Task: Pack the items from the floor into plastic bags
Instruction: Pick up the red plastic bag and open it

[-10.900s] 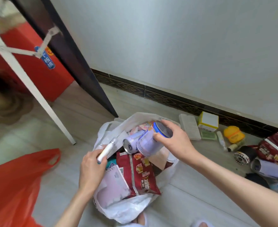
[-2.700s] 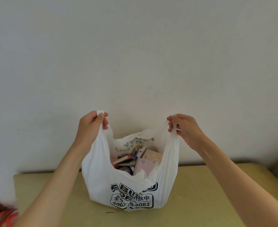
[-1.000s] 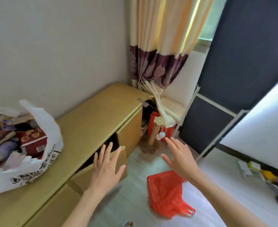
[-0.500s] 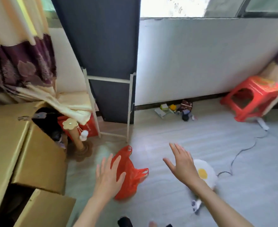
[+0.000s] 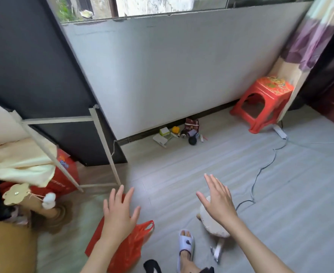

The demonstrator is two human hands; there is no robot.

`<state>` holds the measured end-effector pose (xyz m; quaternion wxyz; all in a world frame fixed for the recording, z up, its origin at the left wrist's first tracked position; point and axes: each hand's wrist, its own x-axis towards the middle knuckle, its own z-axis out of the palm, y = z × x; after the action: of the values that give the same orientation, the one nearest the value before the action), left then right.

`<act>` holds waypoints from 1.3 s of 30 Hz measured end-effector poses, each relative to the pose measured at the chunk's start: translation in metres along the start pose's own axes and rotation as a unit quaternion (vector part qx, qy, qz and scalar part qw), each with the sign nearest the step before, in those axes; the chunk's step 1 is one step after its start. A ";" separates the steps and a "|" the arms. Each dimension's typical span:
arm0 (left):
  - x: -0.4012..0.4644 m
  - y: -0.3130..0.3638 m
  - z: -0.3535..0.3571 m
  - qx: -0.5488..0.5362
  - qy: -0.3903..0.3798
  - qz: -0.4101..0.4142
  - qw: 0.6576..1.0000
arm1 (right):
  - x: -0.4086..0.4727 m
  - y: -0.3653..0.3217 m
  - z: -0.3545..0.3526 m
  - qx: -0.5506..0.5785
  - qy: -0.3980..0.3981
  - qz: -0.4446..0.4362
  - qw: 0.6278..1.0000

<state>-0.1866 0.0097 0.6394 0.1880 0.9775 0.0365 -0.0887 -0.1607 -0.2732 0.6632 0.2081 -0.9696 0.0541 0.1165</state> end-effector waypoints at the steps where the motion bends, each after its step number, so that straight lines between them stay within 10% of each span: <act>1: 0.014 0.014 0.004 0.000 -0.003 0.002 1.000 | 0.016 0.008 -0.010 -0.003 -0.002 -0.007 1.000; 30: 0.340 0.114 0.026 0.045 -0.074 -0.024 0.996 | 0.390 0.024 -0.083 -0.062 -0.110 -0.047 0.991; 39: 0.343 0.098 0.095 -0.009 -0.058 -0.248 0.967 | 0.499 0.043 -0.041 -0.126 -0.228 -0.179 0.949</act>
<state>0.1448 -0.1036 0.5238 0.1709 0.9293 0.2675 -0.1890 0.3236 -0.3575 0.5590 0.1088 -0.9292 -0.1840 0.3015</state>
